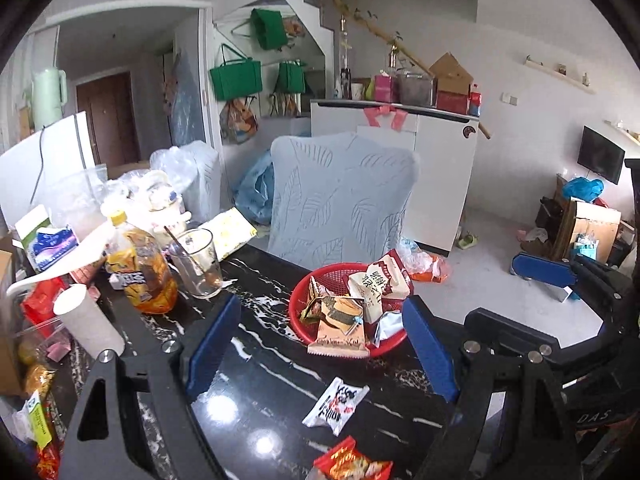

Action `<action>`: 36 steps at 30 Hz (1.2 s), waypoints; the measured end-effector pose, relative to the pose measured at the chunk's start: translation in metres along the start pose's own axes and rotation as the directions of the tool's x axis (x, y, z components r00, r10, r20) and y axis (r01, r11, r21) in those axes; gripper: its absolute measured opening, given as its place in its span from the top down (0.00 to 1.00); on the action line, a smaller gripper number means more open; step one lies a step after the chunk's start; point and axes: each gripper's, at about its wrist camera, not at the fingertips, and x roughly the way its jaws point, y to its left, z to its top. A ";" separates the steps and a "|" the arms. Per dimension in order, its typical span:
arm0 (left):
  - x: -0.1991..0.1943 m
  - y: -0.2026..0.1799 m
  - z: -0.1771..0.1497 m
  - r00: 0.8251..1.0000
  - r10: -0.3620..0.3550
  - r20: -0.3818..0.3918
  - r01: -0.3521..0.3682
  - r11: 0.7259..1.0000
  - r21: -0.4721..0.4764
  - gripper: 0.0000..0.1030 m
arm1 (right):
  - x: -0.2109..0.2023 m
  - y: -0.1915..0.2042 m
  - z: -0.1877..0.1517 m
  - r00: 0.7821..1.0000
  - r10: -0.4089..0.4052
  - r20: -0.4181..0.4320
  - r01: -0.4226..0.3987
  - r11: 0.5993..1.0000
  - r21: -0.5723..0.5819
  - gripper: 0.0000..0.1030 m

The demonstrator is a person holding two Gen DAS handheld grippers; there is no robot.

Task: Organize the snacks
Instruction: 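Withdraw both tools from the basket toward the remaining packets on the table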

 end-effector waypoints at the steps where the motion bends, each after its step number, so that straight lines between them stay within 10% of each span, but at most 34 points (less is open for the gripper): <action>1: -0.005 -0.001 -0.002 1.000 0.001 0.003 -0.001 1.000 0.002 0.20 | -0.004 0.003 -0.002 1.000 -0.001 0.004 0.001 1.000 -0.001 0.12; 16: -0.065 0.001 -0.054 0.999 0.044 0.000 -0.044 0.999 -0.015 0.20 | -0.045 0.047 -0.049 0.998 0.068 -0.017 -0.069 0.998 -0.014 0.10; 36: -0.037 0.023 -0.132 0.980 0.027 -0.195 -0.053 0.990 -0.133 0.20 | -0.010 0.062 -0.112 0.967 0.157 -0.198 -0.157 0.987 0.017 0.10</action>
